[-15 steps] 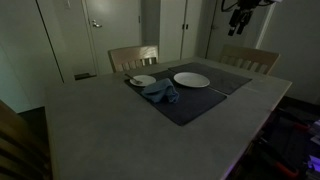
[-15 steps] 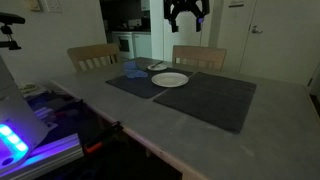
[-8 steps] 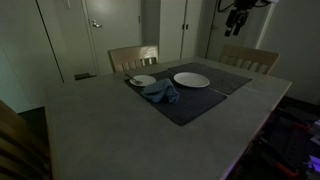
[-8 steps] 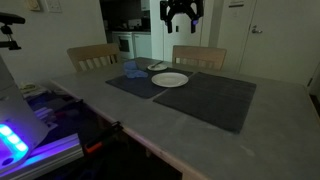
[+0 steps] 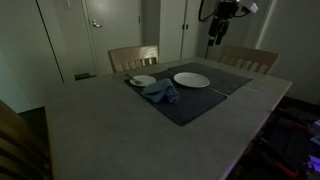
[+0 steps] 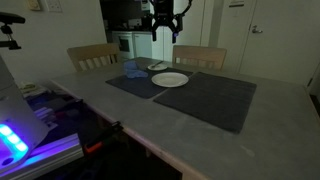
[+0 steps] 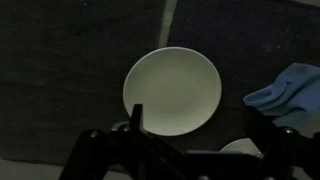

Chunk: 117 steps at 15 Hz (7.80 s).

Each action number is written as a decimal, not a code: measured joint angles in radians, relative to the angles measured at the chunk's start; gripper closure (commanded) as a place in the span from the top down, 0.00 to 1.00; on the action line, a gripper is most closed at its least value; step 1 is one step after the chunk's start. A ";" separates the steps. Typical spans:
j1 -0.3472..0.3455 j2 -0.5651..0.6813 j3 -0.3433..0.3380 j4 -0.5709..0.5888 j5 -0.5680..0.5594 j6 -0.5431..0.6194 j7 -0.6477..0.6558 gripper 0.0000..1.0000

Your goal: Pick the cloth and wipe the plate

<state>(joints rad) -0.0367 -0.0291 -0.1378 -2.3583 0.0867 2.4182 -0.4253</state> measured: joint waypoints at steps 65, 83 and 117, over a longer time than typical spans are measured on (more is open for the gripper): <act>0.269 0.581 0.219 0.273 0.022 0.227 0.881 0.55; 0.269 0.521 0.145 0.358 -0.089 0.176 0.813 0.03; 0.137 0.487 -0.056 0.307 -0.266 0.094 0.848 0.03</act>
<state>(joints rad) 0.0999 0.4575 -0.1937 -2.0508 -0.1797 2.5124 0.4229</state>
